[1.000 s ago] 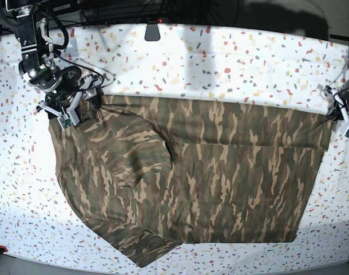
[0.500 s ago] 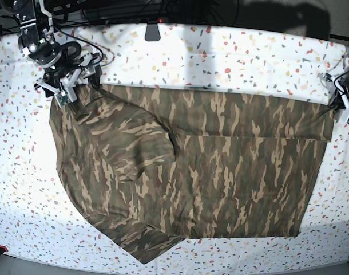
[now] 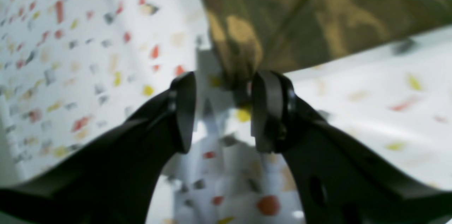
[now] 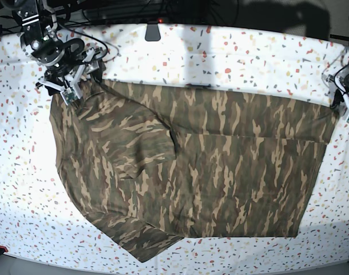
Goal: Fold the T-shirt properly
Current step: 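Release the shirt edge and raise both grippers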
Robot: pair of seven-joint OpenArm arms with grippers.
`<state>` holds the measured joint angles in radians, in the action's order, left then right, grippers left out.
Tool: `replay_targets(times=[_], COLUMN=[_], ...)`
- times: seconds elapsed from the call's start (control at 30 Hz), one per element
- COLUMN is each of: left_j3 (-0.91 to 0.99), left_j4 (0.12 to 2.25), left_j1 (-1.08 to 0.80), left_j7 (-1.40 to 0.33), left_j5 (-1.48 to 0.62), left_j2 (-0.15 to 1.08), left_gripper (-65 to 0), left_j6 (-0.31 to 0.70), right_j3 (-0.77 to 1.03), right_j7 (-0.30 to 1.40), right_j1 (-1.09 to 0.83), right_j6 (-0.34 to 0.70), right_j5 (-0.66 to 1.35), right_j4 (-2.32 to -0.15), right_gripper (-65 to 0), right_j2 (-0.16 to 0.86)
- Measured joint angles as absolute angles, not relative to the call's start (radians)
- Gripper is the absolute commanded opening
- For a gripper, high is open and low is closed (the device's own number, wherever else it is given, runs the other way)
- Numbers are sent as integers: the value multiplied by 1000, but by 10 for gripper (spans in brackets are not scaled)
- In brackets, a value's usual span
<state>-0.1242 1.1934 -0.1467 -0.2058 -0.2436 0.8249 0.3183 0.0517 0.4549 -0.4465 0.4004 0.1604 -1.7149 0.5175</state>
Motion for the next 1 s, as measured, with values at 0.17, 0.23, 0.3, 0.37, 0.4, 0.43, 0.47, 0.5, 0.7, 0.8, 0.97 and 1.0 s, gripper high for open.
replay_targets(times=[0.17,0.23,0.3,0.37,0.4,0.43,0.47,0.5,0.7,0.8,0.97,1.0], left_j3=[-125,-126,-128,-131,-131,-131,-131,-130,-128,-130,-130,-130], left_j4=[1198,1224,1280,1360,1408,1459,1510,1561,1687,1676,1676,1676], left_j1=[-150,-157,-160,-166,-168,-171,-171,-170,-163,-169,-167,-168], left_j7=[-248,-303,-359,-371,-364,-358,-352,-344,-316,-379,-444,-448], left_j5=[-108,-75,-62,-64,-63,-61,-48,-13,12,10,-22,-47], left_j2=[826,825,820,821,821,820,812,793,574,511,500,498], left_gripper=[-388,-388,-388,-388,-388,-388,-388,-388,-448,-461,-461,-461], left_j6=[139,103,43,-34,-72,-112,-155,-199,-239,-212,-126,-112], right_j3=[52,50,47,47,47,49,50,50,50,50,53,54], right_j7=[455,471,478,481,481,487,492,493,490,492,507,505], right_j1=[-424,-404,-384,-356,-342,-324,-307,-291,-238,-234,-234,-233], right_j6=[379,378,374,371,370,369,366,363,360,360,360,360], right_j5=[161,163,162,186,190,190,190,185,123,122,123,122], right_j4=[-1715,-1715,-1714,-1714,-1713,-1713,-1713,-1712,-1712,-1712,-1712,-1712], right_gripper=[-235,-235,-235,-235,-235,-235,-235,-235,-235,-235,-235,-235], right_j2=[517,514,513,502,487,463,439,412,276,255,253,254])
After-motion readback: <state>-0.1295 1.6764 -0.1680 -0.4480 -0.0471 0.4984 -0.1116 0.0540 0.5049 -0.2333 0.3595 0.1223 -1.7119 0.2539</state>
